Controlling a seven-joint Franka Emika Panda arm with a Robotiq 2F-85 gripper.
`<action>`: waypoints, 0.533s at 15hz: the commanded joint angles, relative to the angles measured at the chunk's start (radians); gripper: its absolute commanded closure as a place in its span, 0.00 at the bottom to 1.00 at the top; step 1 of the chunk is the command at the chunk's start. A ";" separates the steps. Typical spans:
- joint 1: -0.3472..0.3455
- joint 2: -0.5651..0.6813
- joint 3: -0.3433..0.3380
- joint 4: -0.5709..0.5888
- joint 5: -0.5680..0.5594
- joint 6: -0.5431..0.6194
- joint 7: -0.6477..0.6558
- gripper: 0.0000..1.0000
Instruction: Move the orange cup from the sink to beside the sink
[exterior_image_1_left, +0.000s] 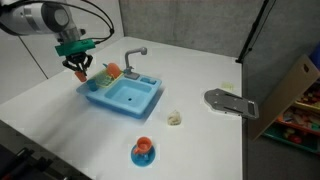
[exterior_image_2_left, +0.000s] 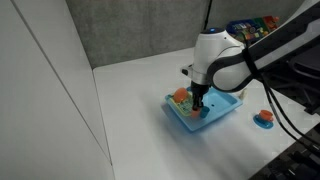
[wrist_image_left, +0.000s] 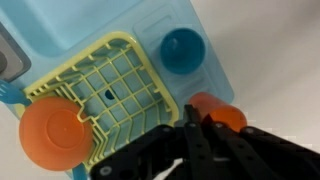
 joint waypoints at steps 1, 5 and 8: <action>-0.005 0.036 0.001 0.047 -0.023 -0.017 -0.023 0.97; -0.010 0.063 0.000 0.070 -0.018 -0.022 -0.031 0.97; -0.013 0.083 0.000 0.086 -0.018 -0.024 -0.034 0.97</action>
